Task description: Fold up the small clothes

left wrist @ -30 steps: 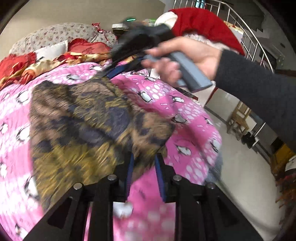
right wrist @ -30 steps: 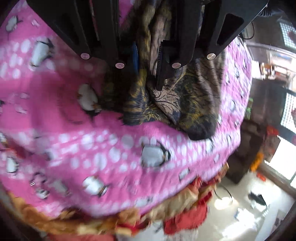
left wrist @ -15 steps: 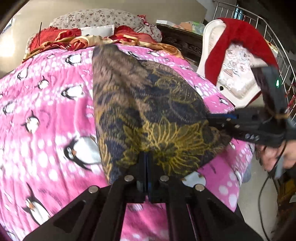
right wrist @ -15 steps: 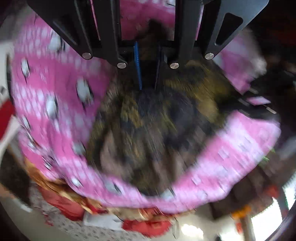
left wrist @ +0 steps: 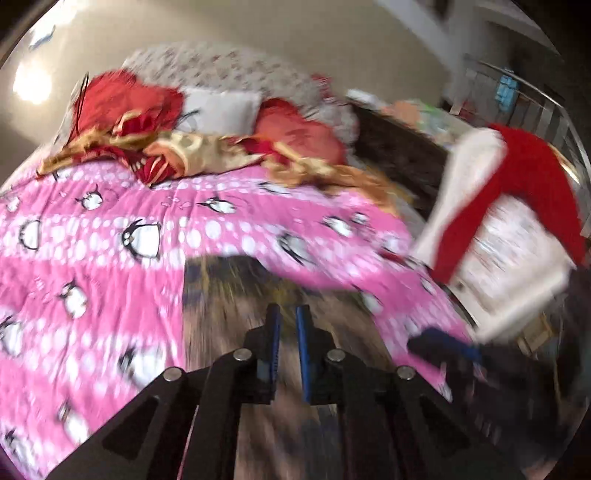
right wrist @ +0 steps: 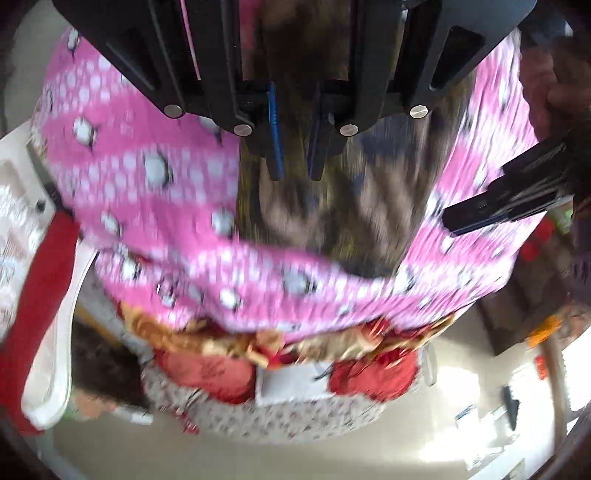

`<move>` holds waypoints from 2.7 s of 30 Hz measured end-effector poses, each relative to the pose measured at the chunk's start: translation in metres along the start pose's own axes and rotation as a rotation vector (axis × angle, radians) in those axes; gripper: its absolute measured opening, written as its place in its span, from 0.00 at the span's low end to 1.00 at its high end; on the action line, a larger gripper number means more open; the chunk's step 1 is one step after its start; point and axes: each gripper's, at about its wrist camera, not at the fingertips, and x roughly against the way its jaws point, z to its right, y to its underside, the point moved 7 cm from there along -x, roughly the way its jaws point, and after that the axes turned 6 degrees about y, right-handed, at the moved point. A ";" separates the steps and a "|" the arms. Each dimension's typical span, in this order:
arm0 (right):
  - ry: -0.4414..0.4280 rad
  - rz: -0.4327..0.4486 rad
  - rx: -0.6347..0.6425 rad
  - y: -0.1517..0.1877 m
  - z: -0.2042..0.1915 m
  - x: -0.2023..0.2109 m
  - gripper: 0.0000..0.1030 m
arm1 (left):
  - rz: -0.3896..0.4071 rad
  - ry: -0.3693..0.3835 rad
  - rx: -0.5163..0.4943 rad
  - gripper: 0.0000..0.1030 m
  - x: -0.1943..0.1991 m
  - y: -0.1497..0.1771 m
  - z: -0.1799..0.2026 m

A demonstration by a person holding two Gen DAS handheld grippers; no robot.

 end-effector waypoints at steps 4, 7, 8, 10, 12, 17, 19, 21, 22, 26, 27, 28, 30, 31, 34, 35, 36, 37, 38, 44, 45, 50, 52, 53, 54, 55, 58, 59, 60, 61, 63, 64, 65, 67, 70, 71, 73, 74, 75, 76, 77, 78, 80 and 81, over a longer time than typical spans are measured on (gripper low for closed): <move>0.094 -0.048 -0.102 -0.018 -0.005 -0.061 0.17 | -0.066 -0.120 0.083 0.08 -0.051 -0.006 -0.029; 0.097 -0.117 -0.166 -0.011 0.001 -0.105 0.17 | -0.100 -0.168 0.109 0.11 -0.076 0.010 -0.047; 0.102 -0.135 -0.158 -0.003 0.005 -0.119 0.17 | -0.095 -0.162 0.111 0.11 -0.082 0.016 -0.050; 0.082 -0.121 -0.187 0.007 0.008 -0.125 0.18 | -0.060 -0.162 0.085 0.11 -0.085 0.021 -0.051; 0.074 -0.106 -0.192 0.009 0.008 -0.123 0.20 | -0.042 -0.156 0.080 0.11 -0.087 0.024 -0.054; 0.051 -0.098 -0.219 0.011 0.010 -0.127 0.21 | -0.036 -0.132 0.108 0.11 -0.091 0.025 -0.060; 0.035 -0.100 -0.239 0.011 0.011 -0.128 0.22 | -0.041 -0.154 0.089 0.12 -0.091 0.023 -0.055; 0.017 -0.100 -0.255 0.010 0.012 -0.127 0.22 | -0.064 -0.168 0.073 0.12 -0.093 0.019 -0.052; -0.003 -0.108 -0.267 0.010 0.013 -0.127 0.23 | -0.096 -0.157 0.071 0.12 -0.089 0.016 -0.051; -0.177 -0.132 -0.386 0.003 0.043 -0.095 0.26 | -0.103 -0.042 0.082 0.63 -0.039 0.002 -0.053; -0.204 -0.092 -0.388 0.001 0.057 -0.076 0.32 | -0.066 -0.044 0.061 0.85 -0.021 0.002 -0.056; -0.218 -0.066 -0.376 0.002 0.067 -0.063 0.39 | -0.030 -0.055 0.031 0.90 -0.003 0.007 -0.059; -0.252 -0.039 -0.366 0.014 0.088 -0.041 0.62 | -0.047 -0.010 -0.010 0.90 0.013 0.027 -0.064; -0.280 -0.041 -0.377 0.022 0.095 -0.036 0.64 | -0.095 0.034 0.001 0.90 0.012 0.042 -0.066; -0.413 -0.089 -0.441 0.049 0.104 -0.043 0.65 | -0.196 0.170 0.063 0.86 0.003 0.087 -0.066; -0.469 -0.126 -0.479 0.062 0.102 -0.052 0.65 | -0.213 0.196 0.073 0.85 0.001 0.096 -0.064; -0.509 -0.151 -0.505 0.068 0.100 -0.059 0.65 | -0.233 0.225 0.085 0.85 -0.003 0.105 -0.061; -0.548 -0.177 -0.529 0.076 0.096 -0.067 0.65 | -0.234 0.239 0.084 0.85 -0.004 0.110 -0.058; -0.579 -0.194 -0.548 0.082 0.091 -0.075 0.65 | -0.216 0.240 0.064 0.85 -0.003 0.112 -0.054; -0.708 -0.216 -0.532 0.090 0.065 -0.095 0.68 | -0.223 0.314 0.101 0.79 0.002 0.104 -0.051; -0.713 -0.210 -0.501 0.087 0.060 -0.095 0.70 | -0.217 0.302 0.109 0.78 -0.001 0.102 -0.055; -0.701 -0.204 -0.458 0.066 0.051 -0.108 0.68 | -0.194 0.264 0.147 0.75 -0.008 0.101 -0.066; -0.715 -0.206 -0.379 0.064 0.043 -0.104 0.66 | -0.210 0.295 0.128 0.74 -0.005 0.105 -0.057; -0.742 -0.192 -0.349 0.062 0.039 -0.098 0.62 | -0.216 0.292 0.108 0.73 -0.005 0.106 -0.054; -0.751 -0.176 -0.348 0.060 0.041 -0.096 0.61 | -0.215 0.286 0.091 0.73 -0.004 0.106 -0.053; -0.762 -0.156 -0.364 0.059 0.043 -0.095 0.61 | -0.215 0.283 0.086 0.72 -0.006 0.106 -0.054; -0.810 -0.141 -0.456 0.055 0.047 -0.100 0.62 | -0.201 0.304 0.142 0.68 -0.009 0.105 -0.061; -0.835 -0.149 -0.478 0.054 0.045 -0.101 0.62 | -0.196 0.309 0.155 0.68 -0.009 0.105 -0.062; -0.859 -0.139 -0.487 0.052 0.044 -0.098 0.62 | -0.195 0.309 0.154 0.68 -0.009 0.105 -0.062; -0.882 -0.127 -0.498 0.050 0.044 -0.095 0.64 | -0.195 0.307 0.147 0.68 -0.009 0.105 -0.061; -0.911 -0.117 -0.518 0.046 0.045 -0.091 0.73 | -0.194 0.305 0.141 0.68 -0.010 0.105 -0.060; -0.892 -0.124 -0.494 0.045 0.043 -0.091 0.74 | -0.193 0.306 0.145 0.69 -0.011 0.105 -0.060; -0.852 -0.138 -0.451 0.045 0.040 -0.091 0.74 | -0.192 0.308 0.149 0.69 -0.011 0.105 -0.061; -0.741 -0.168 -0.319 0.047 0.029 -0.094 0.74 | -0.191 0.309 0.155 0.69 -0.010 0.105 -0.061; -0.607 -0.211 -0.158 0.054 0.018 -0.102 0.73 | -0.191 0.310 0.158 0.68 -0.010 0.105 -0.062; -0.594 -0.223 -0.159 0.056 0.018 -0.107 0.71 | -0.187 0.303 0.167 0.66 -0.011 0.104 -0.064; -0.619 -0.246 -0.239 0.059 0.025 -0.119 0.67 | -0.180 0.283 0.188 0.53 -0.011 0.101 -0.067; -0.627 -0.233 -0.275 0.060 0.029 -0.121 0.64 | -0.177 0.267 0.203 0.39 -0.012 0.101 -0.071; -0.626 -0.230 -0.283 0.060 0.031 -0.121 0.62 | -0.177 0.269 0.228 0.32 -0.013 0.101 -0.074; -0.614 -0.230 -0.270 0.061 0.029 -0.121 0.61 | -0.174 0.277 0.247 0.29 -0.013 0.102 -0.076; -0.609 -0.237 -0.256 0.062 0.026 -0.121 0.50 | -0.164 0.273 0.260 0.25 -0.012 0.102 -0.077; -0.651 -0.248 -0.267 0.064 0.023 -0.119 0.29 | -0.155 0.265 0.257 0.22 -0.010 0.102 -0.076; -0.679 -0.252 -0.294 0.065 0.021 -0.114 0.26 | -0.133 0.261 0.237 0.20 -0.002 0.098 -0.074; -0.657 -0.241 -0.271 0.063 0.019 -0.109 0.26 | -0.123 0.270 0.233 0.20 0.005 0.094 -0.074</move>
